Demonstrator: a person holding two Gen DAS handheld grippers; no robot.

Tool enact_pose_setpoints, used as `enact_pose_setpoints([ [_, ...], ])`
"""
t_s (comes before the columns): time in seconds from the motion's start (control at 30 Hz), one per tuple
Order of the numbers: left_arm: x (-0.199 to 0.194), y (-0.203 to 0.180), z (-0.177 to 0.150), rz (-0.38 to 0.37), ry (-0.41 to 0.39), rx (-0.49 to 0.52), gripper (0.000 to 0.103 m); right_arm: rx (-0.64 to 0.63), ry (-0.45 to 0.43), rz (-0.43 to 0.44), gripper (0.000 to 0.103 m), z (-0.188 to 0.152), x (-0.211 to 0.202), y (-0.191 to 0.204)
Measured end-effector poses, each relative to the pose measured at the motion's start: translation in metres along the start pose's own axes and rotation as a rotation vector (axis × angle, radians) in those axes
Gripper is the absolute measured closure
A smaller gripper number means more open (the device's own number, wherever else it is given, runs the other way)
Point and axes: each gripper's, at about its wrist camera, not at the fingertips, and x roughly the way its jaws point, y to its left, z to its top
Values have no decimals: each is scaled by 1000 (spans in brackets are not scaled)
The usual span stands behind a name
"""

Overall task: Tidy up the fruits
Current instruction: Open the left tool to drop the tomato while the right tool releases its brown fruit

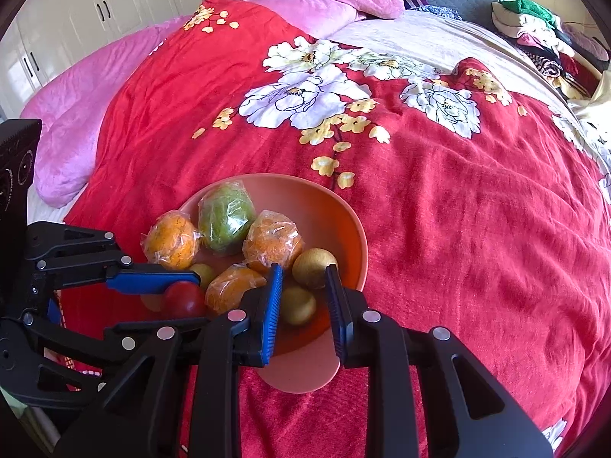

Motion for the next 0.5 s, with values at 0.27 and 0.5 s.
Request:
enact_pose_setpoints([
  [0.27, -1, 1, -1, -3, 0, -3, 81, 11, -21, 8, 69, -1, -11, 0],
  [0.5, 0, 1, -1, -1, 0, -5, 81, 21, -40, 6, 63, -3, -20, -1],
])
